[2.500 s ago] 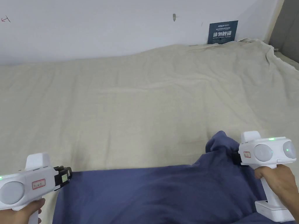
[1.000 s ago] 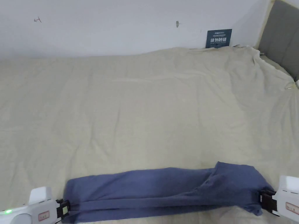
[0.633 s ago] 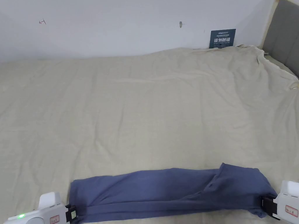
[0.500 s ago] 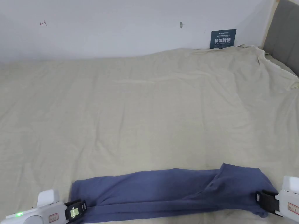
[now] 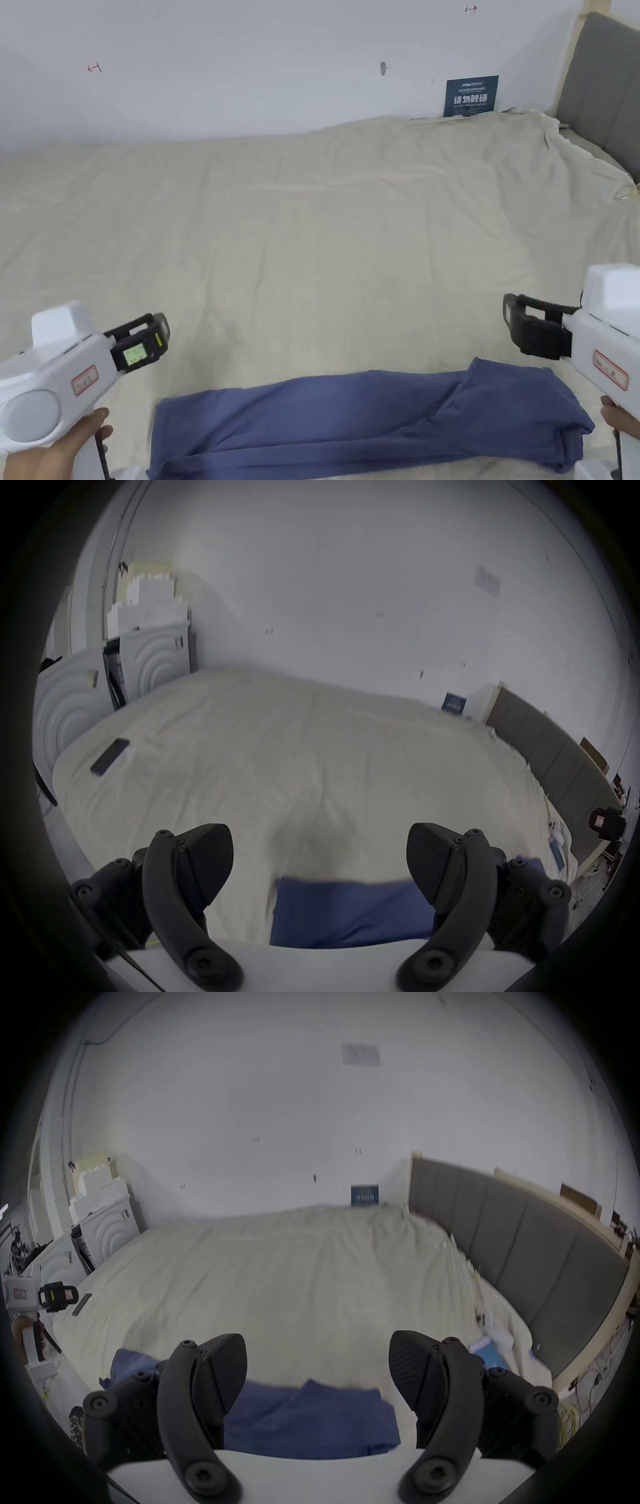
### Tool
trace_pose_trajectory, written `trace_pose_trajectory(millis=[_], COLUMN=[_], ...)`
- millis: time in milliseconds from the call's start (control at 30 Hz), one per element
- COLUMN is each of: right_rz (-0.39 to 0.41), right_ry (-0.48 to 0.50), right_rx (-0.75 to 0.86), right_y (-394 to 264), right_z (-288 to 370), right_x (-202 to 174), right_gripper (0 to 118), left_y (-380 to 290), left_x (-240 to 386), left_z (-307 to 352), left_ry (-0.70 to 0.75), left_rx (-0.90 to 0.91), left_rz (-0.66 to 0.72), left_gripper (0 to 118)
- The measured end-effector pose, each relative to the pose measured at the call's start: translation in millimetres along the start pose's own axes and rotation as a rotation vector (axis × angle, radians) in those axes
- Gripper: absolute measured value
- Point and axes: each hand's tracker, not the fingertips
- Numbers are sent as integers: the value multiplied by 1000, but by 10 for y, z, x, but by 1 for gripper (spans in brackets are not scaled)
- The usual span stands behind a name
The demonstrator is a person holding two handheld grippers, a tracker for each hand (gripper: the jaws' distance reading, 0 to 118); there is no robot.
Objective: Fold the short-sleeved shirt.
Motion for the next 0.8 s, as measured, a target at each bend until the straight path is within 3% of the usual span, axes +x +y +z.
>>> trace_pose_trajectory(millis=[133, 200, 233, 267, 300, 367, 467, 667, 800], right_rz=[76, 104, 106, 104, 93, 84, 81, 106, 103], right_ry=[-47, -74, -76, -59, -40, -57, -57, -52, -55], right_rx=[106, 142, 156, 167, 177, 195, 207, 199, 183], right_y=[141, 172, 175, 178, 172, 145, 122, 117, 88], right_z=[76, 94, 99, 131, 138, 151, 145, 137, 118], right_x=[-221, -295, -318, -381, -387, -424, -434, -460, -423], right_gripper=[79, 54, 37, 11, 1, 0, 0, 0, 0], left_y=[105, 87, 75, 62, 54, 37, 13, -25, -73], left_x=[225, 253, 283, 326, 363, 385, 361, 267, 9], left_z=[118, 133, 159, 193, 209, 208, 223, 151, -1], left_ry=[25, 14, 6, 4, 6, -1, -92, -116, -187], left_rx=[119, 174, 192, 203, 204, 208, 193, 107, -74], left_rz=[-36, -66, -81, -88, -92, -105, -76, -74, 75], left_gripper=[99, 78, 60, 32, 16, 0, 0, 0, 0])
